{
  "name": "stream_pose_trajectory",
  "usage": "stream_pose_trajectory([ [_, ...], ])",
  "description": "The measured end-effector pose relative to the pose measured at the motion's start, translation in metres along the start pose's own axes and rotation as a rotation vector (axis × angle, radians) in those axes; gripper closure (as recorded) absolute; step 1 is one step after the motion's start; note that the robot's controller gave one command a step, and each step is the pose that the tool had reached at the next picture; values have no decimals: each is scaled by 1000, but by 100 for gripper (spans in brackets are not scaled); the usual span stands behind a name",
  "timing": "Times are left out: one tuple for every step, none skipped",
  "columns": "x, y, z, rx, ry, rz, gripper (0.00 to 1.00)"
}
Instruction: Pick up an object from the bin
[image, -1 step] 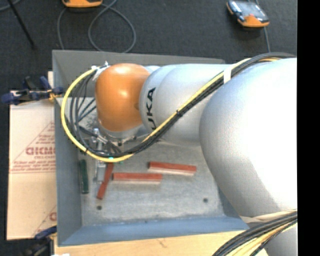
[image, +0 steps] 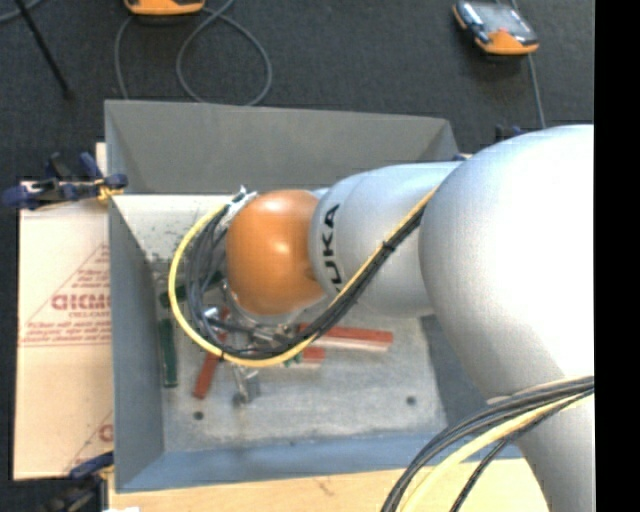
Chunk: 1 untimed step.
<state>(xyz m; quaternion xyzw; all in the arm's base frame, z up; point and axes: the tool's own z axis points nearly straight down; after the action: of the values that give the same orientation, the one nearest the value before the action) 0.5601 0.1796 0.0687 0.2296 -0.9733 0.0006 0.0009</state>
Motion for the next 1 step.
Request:
stream_pose_trajectory([
  [-2,2,-2,-2,-4,2,100],
])
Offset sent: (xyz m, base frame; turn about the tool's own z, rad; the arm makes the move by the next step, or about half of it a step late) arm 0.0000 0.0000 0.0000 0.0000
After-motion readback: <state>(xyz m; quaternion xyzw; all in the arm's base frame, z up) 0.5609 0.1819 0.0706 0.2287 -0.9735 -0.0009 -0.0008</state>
